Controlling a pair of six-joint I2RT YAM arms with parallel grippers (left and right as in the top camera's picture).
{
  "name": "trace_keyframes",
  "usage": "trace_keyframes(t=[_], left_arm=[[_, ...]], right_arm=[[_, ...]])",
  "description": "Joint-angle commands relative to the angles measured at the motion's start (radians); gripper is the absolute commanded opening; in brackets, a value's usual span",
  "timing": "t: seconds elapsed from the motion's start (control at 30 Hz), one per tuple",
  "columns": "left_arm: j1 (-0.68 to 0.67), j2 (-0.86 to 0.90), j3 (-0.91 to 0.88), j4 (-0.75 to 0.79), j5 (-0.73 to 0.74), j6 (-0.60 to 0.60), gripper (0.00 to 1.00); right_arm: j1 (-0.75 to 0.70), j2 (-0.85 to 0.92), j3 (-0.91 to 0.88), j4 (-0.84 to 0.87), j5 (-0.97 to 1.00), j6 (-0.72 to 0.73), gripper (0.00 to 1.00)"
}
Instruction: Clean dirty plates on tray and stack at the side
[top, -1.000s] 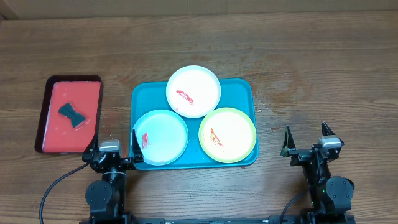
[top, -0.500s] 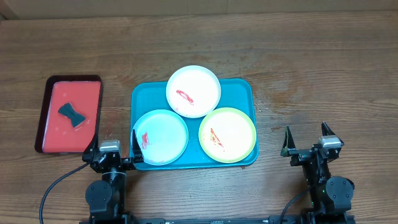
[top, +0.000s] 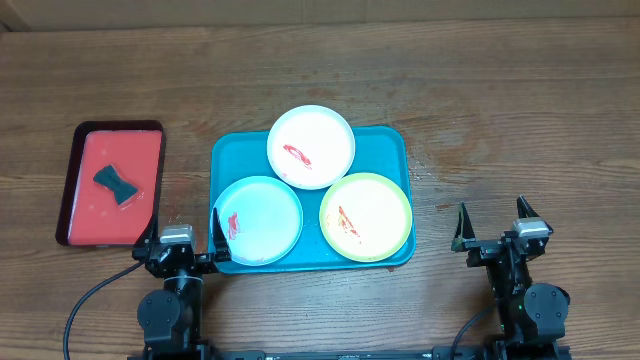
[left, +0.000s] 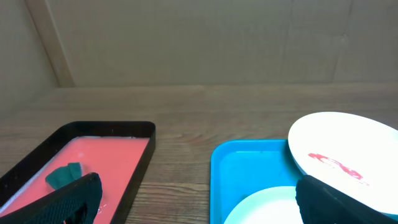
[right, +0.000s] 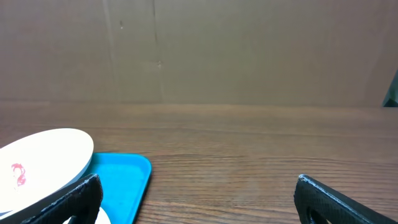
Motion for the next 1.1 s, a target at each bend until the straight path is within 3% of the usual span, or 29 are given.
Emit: trace_keyframes(t=[0.0,0.1,0.2,0.3,0.37,0.5,0.63,0.7,0.8,0.87,0.9,1.0,1.07], left_arm=[[-0.006,-0.01,-0.005,0.003,0.015,0.027,1.0],[-0.006,-0.01,-0.005,0.003,0.02,0.023,1.0],[-0.006,-0.01,-0.005,0.015,0.078,-0.084,1.0],[-0.006,-0.01,-0.005,0.225,0.167,-0.184,1.0],[-0.006,-0.01,-0.005,0.481,0.241,-0.183,0.99],[-0.006,-0.008,0.048,0.61,0.204,-0.169,1.0],[-0.006,0.103,0.27,0.389,0.087,-0.138,1.0],[-0.006,0.293,0.502,0.135,0.052,-0.138,1.0],[-0.006,0.547,0.764,-0.144,0.127,-0.135,1.0],[-0.006,0.697,0.906,-0.285,0.231,-0.111,1.0],[-0.006,0.855,1.034,-0.403,0.348,-0.11,1.0],[-0.005,1.022,1.153,-0.468,0.33,-0.093,1.0],[-0.003,1.155,1.273,-0.567,0.211,-0.206,1.0]], right_arm=[[-0.003,-0.008,-0.01,0.006,0.006,-0.001,1.0],[-0.003,-0.008,-0.01,0.006,0.006,-0.001,1.0],[-0.003,-0.008,-0.01,0.006,0.006,-0.001,1.0],[-0.003,-0.008,-0.01,0.006,0.006,-0.001,1.0],[-0.003,-0.008,-0.01,0.006,0.006,-0.001,1.0],[-0.003,-0.008,-0.01,0.006,0.006,-0.001,1.0],[-0.003,-0.008,-0.01,0.006,0.006,-0.001,1.0],[-0.003,-0.008,-0.01,0.006,0.006,-0.001,1.0],[-0.003,-0.008,-0.01,0.006,0.006,-0.001,1.0],[-0.003,-0.008,-0.01,0.006,0.006,-0.001,1.0],[-0.003,-0.008,-0.01,0.006,0.006,-0.001,1.0],[-0.003,-0.008,-0.01,0.006,0.006,-0.001,1.0],[-0.003,-0.008,-0.01,0.006,0.007,-0.001,1.0]])
